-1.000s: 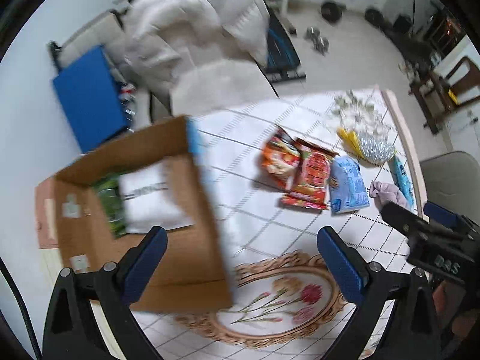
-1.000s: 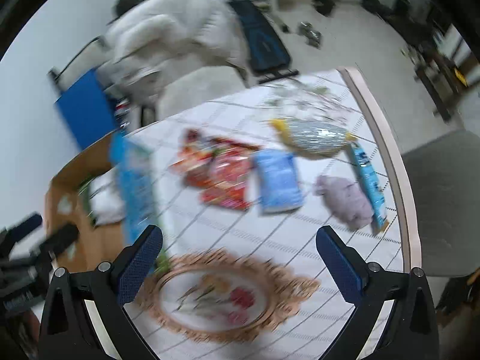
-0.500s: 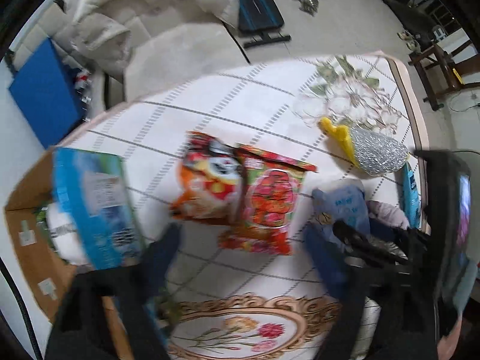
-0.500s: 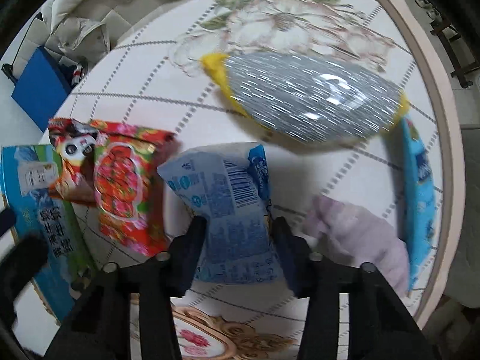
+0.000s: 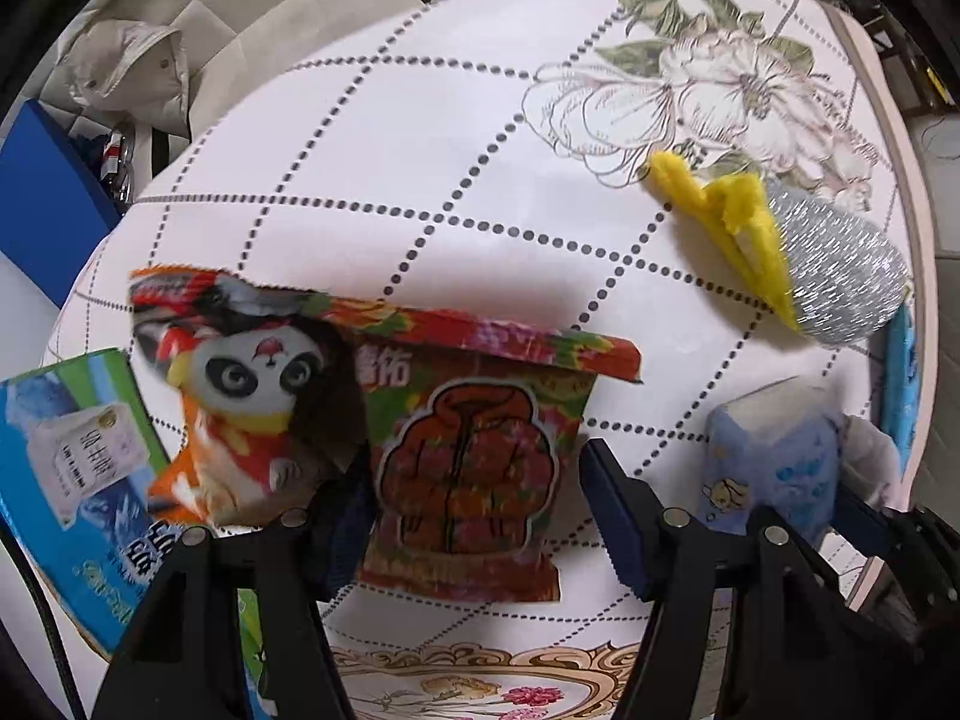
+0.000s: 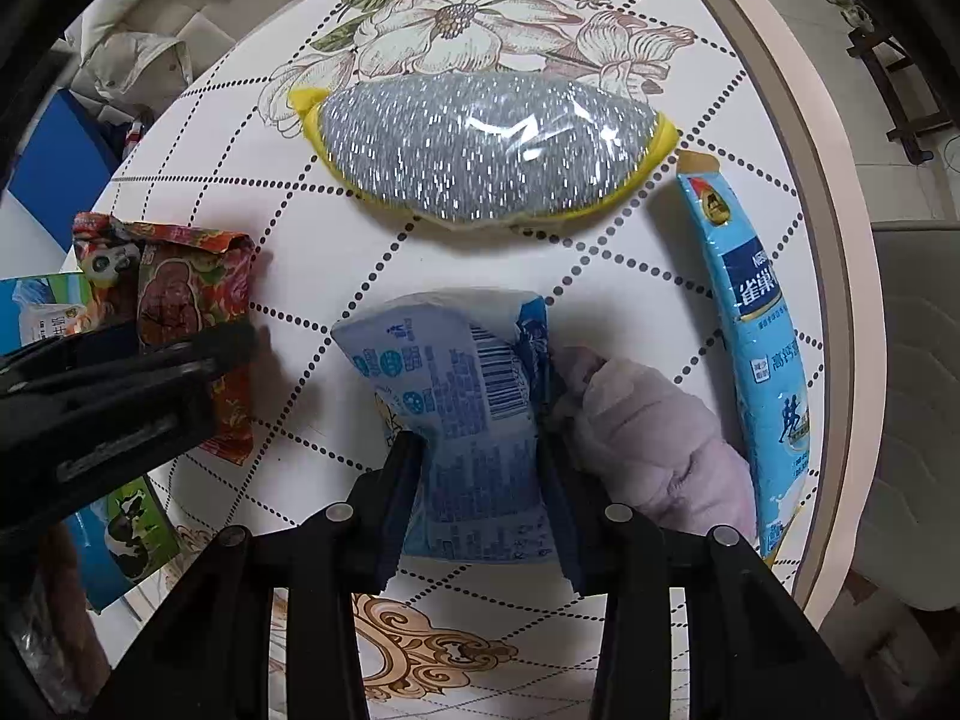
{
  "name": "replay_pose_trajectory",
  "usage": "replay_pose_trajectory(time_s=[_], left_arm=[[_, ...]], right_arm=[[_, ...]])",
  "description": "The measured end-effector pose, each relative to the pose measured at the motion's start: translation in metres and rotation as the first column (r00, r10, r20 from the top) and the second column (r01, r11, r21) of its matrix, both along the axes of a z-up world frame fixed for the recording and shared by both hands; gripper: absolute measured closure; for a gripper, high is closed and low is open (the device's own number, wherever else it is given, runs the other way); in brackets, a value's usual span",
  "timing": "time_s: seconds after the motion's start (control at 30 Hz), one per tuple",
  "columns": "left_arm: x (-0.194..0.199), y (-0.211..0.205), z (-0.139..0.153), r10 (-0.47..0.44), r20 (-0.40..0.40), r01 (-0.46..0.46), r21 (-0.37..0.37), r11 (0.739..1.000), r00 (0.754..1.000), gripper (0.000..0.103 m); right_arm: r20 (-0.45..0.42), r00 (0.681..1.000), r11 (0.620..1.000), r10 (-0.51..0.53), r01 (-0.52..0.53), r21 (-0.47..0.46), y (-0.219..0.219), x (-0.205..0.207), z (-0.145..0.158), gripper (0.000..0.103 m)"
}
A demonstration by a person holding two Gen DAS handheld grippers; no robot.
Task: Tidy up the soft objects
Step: 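Grasp the red snack bag with the left gripper while the right gripper grasps the blue-white milk bag, then lower the red bag into the box with the left gripper while the right drops the milk bag beside it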
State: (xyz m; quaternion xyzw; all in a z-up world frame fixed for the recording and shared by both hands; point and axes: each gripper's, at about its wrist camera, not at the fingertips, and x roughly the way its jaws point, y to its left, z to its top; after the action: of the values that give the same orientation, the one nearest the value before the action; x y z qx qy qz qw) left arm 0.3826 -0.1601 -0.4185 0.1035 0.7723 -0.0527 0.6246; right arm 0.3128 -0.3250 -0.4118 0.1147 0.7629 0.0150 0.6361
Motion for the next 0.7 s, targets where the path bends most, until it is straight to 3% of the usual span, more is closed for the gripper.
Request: replay_pose_trajectory(time_s=[0.07,0.13,0.3,0.53,0.6,0.7], left_arm=[[-0.001,0.002,-0.003,0.025,0.002,-0.025,-0.014,1.0,1.0,0.042],[-0.002,0.006,0.001,0.051,0.024,-0.05,-0.03,0.998,0.998,0.058],[-0.018,0.017,0.042,0.097,0.1,-0.088,-0.094,0.992,0.99,0.059],[-0.066,0.076,0.154,0.197,0.23,-0.133,-0.269,0.954,0.953,0.059],[-0.081,0.114,0.185,0.222,0.255,-0.146,-0.286,0.947,0.941,0.059],[-0.1,0.168,0.206,0.251,0.258,-0.181,-0.266,0.947,0.933,0.059]], right_arm=[[-0.007,1.0,1.0,0.004,-0.004,-0.004,0.004,0.002,-0.003,0.059],[-0.014,1.0,1.0,0.01,-0.011,-0.011,0.006,0.005,-0.005,0.059],[0.016,1.0,0.999,0.023,-0.023,-0.039,0.03,0.008,0.008,0.074],[0.159,0.985,0.996,0.066,-0.076,0.056,0.068,-0.018,0.099,0.076],[0.201,0.976,0.989,0.087,-0.108,0.097,0.093,-0.028,0.127,0.076],[0.244,0.963,0.97,0.114,-0.161,0.182,0.138,-0.047,0.16,0.076]])
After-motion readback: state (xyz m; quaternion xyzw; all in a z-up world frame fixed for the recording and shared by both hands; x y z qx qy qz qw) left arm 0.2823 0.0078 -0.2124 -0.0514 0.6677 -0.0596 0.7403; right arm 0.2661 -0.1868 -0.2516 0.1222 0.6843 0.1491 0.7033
